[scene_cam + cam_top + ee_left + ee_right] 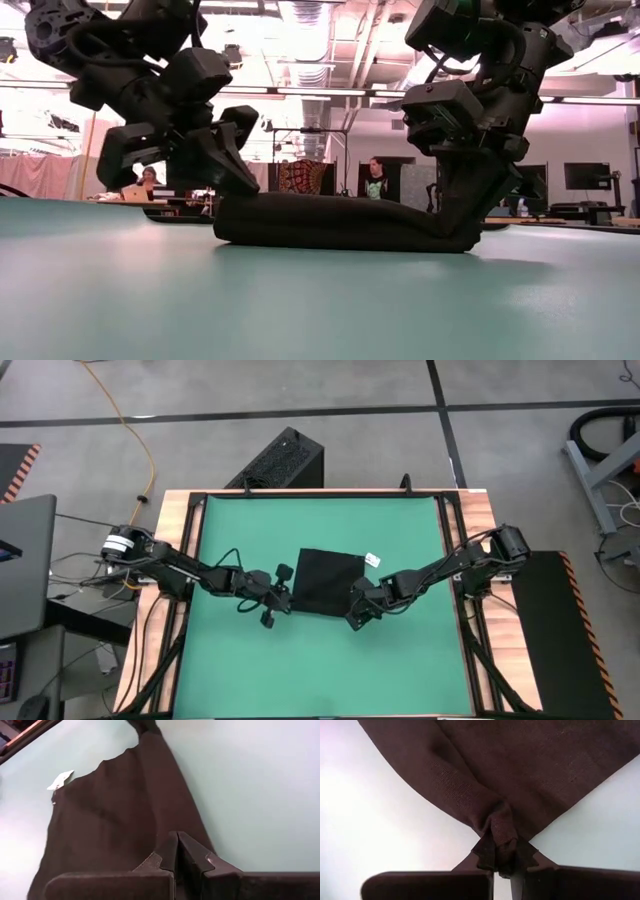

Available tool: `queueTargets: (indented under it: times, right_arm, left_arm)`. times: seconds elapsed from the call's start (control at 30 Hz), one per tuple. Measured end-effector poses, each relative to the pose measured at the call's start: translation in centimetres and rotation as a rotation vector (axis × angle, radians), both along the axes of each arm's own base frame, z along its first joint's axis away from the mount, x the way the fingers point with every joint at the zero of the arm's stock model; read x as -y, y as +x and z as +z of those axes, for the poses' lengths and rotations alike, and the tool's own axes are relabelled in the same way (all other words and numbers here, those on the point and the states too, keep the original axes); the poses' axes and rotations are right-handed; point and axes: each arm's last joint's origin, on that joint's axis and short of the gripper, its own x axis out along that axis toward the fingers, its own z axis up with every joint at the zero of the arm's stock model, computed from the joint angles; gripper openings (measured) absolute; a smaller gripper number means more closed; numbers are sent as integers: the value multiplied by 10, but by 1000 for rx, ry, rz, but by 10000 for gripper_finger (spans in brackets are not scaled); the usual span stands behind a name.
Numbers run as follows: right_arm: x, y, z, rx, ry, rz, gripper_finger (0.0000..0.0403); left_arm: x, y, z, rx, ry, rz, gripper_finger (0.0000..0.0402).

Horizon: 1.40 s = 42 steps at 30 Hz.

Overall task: Roll towel
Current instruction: Roll the black towel

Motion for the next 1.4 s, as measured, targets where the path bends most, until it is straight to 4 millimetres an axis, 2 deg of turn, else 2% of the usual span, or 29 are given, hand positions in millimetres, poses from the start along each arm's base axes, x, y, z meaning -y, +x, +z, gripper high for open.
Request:
queueTargets:
  times: [0.17,0.33,0.5,0.7,0.87,1.4]
  right_arm:
    - [0,0,0,0,2,-4,35]
    - [1,0,0,-6,26,-7,36]
    - [2,0,0,-8,36,-21,37]
    - [3,1,0,-16,68,-25,37]
    - [3,1,0,-12,69,-25,37]
    - [2,1,0,-15,82,-7,38]
  left_arm:
    - [0,0,1,11,19,-11,0]
    - [14,2,10,107,7,-88,0]
    - [22,1,9,109,37,-131,0]
    - [18,4,-16,-2,72,-118,0]
    - [14,8,-26,-7,89,-59,0]
    - [8,14,-18,100,144,-17,0]
